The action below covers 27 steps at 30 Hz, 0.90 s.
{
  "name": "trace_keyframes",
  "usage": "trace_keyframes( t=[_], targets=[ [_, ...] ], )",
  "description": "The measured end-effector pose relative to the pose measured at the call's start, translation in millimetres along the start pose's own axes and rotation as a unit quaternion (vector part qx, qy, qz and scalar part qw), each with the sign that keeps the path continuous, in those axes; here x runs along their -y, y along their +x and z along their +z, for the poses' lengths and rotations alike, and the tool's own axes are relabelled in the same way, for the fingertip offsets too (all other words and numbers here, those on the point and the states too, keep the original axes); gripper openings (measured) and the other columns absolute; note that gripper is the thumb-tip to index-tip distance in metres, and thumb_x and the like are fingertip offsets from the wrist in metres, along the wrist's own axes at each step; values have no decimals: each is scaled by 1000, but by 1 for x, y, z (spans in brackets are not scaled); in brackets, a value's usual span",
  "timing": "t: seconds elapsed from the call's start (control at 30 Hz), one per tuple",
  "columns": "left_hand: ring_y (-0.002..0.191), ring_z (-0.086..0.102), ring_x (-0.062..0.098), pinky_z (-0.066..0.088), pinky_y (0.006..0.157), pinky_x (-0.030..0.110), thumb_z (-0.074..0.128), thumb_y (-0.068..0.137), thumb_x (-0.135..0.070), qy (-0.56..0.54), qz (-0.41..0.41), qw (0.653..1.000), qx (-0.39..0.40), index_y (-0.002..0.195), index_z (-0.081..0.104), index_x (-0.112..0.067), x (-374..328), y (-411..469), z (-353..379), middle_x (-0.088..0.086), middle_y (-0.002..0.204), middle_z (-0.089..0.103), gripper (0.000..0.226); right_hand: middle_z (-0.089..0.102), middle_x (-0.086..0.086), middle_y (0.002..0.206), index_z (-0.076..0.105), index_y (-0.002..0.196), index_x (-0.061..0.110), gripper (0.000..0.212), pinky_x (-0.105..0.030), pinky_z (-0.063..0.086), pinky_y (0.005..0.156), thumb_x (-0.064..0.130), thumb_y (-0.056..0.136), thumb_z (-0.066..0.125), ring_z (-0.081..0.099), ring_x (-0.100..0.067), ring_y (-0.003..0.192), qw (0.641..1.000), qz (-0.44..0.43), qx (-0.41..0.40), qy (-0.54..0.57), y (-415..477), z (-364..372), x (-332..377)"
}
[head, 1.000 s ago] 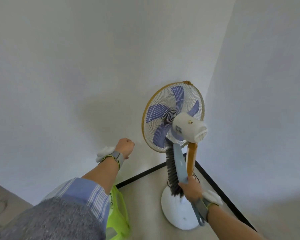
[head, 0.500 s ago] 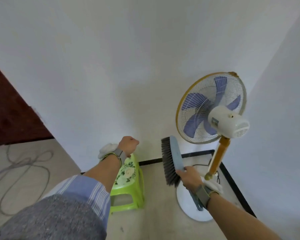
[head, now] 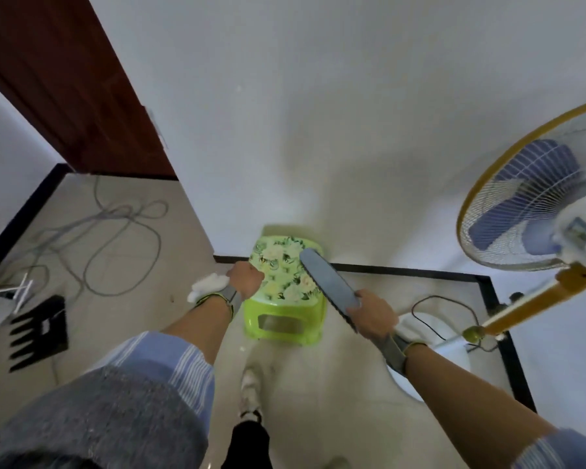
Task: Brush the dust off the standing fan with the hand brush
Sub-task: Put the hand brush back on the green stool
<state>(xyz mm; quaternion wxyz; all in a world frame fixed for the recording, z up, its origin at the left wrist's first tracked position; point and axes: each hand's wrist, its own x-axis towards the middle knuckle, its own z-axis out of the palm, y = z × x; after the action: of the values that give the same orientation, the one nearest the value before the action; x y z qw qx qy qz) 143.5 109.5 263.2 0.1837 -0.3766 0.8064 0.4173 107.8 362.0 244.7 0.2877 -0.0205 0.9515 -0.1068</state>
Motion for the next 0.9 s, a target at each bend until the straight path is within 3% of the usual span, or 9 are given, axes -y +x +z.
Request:
trace_keyframes(
  t=[0.13, 0.2, 0.27, 0.37, 0.4, 0.47, 0.53, 0.8, 0.9],
  targets=[
    [59, 39, 15, 34, 60, 28, 51, 95, -19, 96, 30, 994, 34, 66, 45, -17, 15, 63, -11, 0, 70, 41, 30, 63, -10, 121, 46, 137, 20, 43, -40, 50, 89, 25, 94, 49, 62, -32, 108, 1000, -6, 10, 6, 40, 15, 31],
    [71, 48, 23, 39, 67, 30, 51, 97, -22, 133, 43, 989, 54, 84, 56, -14, 21, 90, -14, 6, 84, 51, 16, 62, -10, 123, 45, 139, 21, 45, -40, 50, 89, 25, 94, 48, 61, -32, 109, 1000, 4, 8, -6, 63, 22, 46],
    [94, 56, 32, 42, 78, 32, 49, 99, -24, 168, 53, 982, 65, 110, 59, -11, 27, 115, -14, 9, 103, 58, 20, 57, -4, 134, 40, 144, 29, 54, -38, 48, 96, 28, 93, 55, 58, -26, 119, 998, 33, 23, -42, 82, 30, 63],
    [88, 45, 27, 35, 76, 29, 44, 101, -25, 221, 78, 967, 96, 89, 48, -16, 38, 154, -6, -6, 75, 38, 15, 58, -1, 135, 41, 143, 36, 55, -35, 45, 95, 37, 91, 58, 58, -25, 119, 998, 44, 23, -47, 110, 45, 77],
    [89, 43, 25, 34, 76, 29, 42, 101, -25, 242, 84, 961, 107, 91, 46, -15, 39, 163, -4, -6, 75, 37, 15, 62, -3, 130, 43, 141, 35, 51, -36, 46, 92, 40, 92, 56, 60, -27, 115, 999, 38, 9, -38, 117, 49, 78],
    [96, 50, 28, 38, 80, 32, 42, 101, -26, 266, 96, 951, 125, 114, 53, -9, 41, 186, 2, 5, 102, 57, 24, 65, -5, 125, 44, 139, 34, 48, -37, 47, 87, 42, 93, 53, 62, -30, 110, 999, 23, -10, -37, 133, 56, 80],
    [113, 55, 33, 43, 88, 35, 43, 101, -26, 293, 99, 941, 140, 131, 49, -4, 39, 204, 9, 15, 130, 54, 38, 65, -5, 125, 46, 138, 33, 46, -37, 47, 85, 40, 94, 53, 63, -30, 109, 999, 4, -13, -47, 150, 61, 83],
    [124, 44, 32, 43, 94, 42, 45, 98, -30, 339, 124, 928, 91, 135, 43, -9, 62, 279, 72, 14, 139, 41, 43, 60, -4, 112, 53, 133, 37, 37, -34, 42, 75, 40, 96, 51, 61, -28, 100, 991, -91, -39, -92, 240, 102, 88],
    [143, 24, 33, 34, 107, 44, 41, 100, -37, 351, 153, 920, 88, 145, 30, -7, 83, 309, 99, 16, 156, 21, 55, 58, -2, 113, 54, 133, 36, 38, -36, 45, 79, 38, 96, 53, 59, -27, 104, 989, -117, -40, -78, 270, 129, 84]
  ],
)
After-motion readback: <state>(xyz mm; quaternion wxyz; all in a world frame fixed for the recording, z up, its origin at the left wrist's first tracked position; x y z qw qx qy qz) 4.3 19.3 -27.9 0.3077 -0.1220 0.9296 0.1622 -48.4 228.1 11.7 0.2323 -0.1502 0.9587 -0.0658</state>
